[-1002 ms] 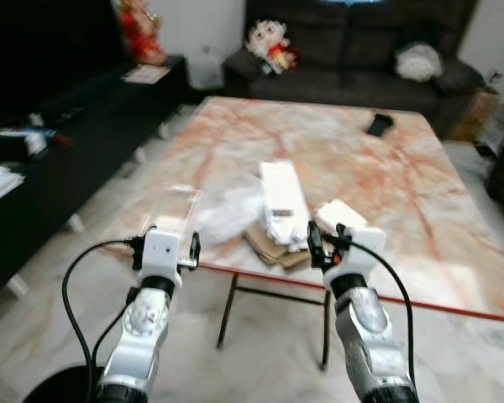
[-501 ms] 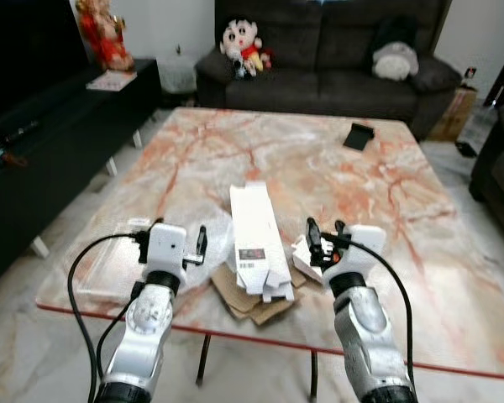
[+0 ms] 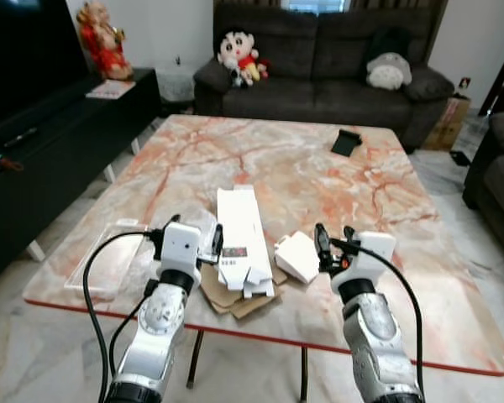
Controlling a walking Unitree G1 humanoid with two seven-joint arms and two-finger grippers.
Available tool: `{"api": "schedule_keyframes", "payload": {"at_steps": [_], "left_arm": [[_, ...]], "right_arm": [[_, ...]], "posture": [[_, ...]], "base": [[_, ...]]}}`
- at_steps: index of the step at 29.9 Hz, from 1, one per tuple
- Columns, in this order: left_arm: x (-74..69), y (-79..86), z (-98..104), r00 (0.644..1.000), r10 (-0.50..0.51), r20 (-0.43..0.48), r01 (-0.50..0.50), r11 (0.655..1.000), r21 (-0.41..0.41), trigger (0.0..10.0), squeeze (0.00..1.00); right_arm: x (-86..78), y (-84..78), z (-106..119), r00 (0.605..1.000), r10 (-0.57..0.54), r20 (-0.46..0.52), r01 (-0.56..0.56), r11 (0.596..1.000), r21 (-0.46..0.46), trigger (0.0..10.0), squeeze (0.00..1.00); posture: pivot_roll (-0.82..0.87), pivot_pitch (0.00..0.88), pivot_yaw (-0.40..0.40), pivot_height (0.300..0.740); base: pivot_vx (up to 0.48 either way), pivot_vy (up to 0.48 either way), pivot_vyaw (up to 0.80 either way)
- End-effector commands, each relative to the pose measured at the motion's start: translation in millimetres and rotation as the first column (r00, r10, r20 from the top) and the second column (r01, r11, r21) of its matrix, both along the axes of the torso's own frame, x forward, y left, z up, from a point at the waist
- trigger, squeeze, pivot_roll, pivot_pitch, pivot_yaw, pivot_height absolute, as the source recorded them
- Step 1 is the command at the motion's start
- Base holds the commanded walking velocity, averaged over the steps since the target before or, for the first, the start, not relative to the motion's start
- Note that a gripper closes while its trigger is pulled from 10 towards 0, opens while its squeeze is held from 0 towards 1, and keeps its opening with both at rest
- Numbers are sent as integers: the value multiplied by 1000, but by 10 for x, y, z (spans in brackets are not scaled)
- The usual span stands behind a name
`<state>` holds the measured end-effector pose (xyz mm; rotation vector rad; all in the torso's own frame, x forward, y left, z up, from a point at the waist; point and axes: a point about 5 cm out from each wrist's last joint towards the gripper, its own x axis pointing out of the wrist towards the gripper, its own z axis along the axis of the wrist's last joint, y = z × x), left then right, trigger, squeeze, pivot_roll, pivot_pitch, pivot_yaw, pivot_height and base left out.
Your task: Picking trash to rubbish bin
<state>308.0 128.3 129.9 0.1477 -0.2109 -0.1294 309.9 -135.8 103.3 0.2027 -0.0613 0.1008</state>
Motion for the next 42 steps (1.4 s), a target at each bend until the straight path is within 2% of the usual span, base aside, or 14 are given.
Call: {"api": "schedule_keyframes", "payload": {"at_steps": [1, 12, 33, 42], "left_arm": [[-7, -7, 29, 1000, -6, 2, 6, 1000, -9, 10000, 0], [-3, 17, 16, 1000, 3, -9, -3, 1000, -4, 10000, 0], [8, 43, 24, 1000, 17, -10, -17, 1000, -3, 10000, 0], [1, 33, 50, 1000, 9, 1, -9, 1000, -13, 10000, 0]], "right_arm": [[-5, -28, 33, 1000, -2, 10, 2, 1000, -2, 10000, 0], [-9, 0, 16, 1000, 11, -3, -11, 1000, -1, 10000, 0], [-1, 31, 38, 1000, 27, -7, -27, 1000, -8, 10000, 0], [-7, 38, 38, 999, 31, -8, -31, 999, -7, 10000, 0]], "posture": [[149, 18, -30, 740], [150, 26, -31, 740], [147, 35, -39, 740], [147, 35, -39, 740]], "base": [[0, 0, 0], [0, 0, 0], [344, 0, 0], [0, 0, 0]]}}
